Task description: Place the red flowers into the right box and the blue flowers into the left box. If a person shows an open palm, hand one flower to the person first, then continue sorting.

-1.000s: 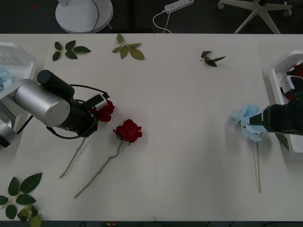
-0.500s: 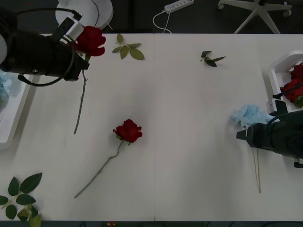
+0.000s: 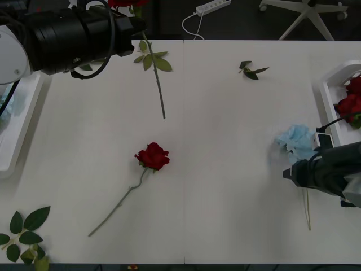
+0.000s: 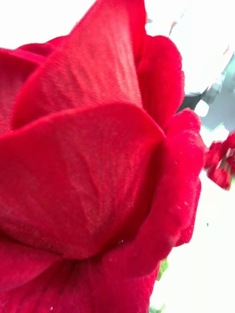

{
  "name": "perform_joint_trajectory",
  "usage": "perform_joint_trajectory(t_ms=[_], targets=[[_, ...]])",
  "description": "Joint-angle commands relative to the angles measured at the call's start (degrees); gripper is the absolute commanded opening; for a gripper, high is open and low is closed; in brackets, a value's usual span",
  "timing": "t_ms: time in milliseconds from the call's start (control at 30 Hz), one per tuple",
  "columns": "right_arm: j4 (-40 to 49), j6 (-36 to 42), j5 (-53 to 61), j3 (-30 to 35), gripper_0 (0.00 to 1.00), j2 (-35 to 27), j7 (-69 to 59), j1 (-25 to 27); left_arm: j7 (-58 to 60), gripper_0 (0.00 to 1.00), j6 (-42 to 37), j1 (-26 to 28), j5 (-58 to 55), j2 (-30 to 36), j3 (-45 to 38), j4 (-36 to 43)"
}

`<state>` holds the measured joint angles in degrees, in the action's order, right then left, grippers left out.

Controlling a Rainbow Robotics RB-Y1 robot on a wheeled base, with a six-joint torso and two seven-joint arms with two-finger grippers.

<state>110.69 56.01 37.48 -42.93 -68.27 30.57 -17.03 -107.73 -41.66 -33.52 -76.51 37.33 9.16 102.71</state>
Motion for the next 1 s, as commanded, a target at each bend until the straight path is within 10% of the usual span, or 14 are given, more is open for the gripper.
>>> perform_joint_trajectory(t_ms=[33, 700, 1000], targets=[[-2.1, -0.4, -0.7, 0.7, 1.00, 3.2, -0.2, -2.3, 2.1, 0.00, 3.0, -2.5, 0.6, -6.6, 0.6, 2.5], [0.8, -0.5, 6.4, 0.4, 1.00, -1.2, 3.7, -4.5, 2.6, 0.00, 11.8, -2.3, 10.6, -18.5, 13.8, 4.3], [6.2, 3.8, 24.7, 10.3, 1.00, -7.9, 29.8, -3.6, 2.6, 0.00, 11.7, -2.3, 8.7, -18.8, 14.0, 4.3]])
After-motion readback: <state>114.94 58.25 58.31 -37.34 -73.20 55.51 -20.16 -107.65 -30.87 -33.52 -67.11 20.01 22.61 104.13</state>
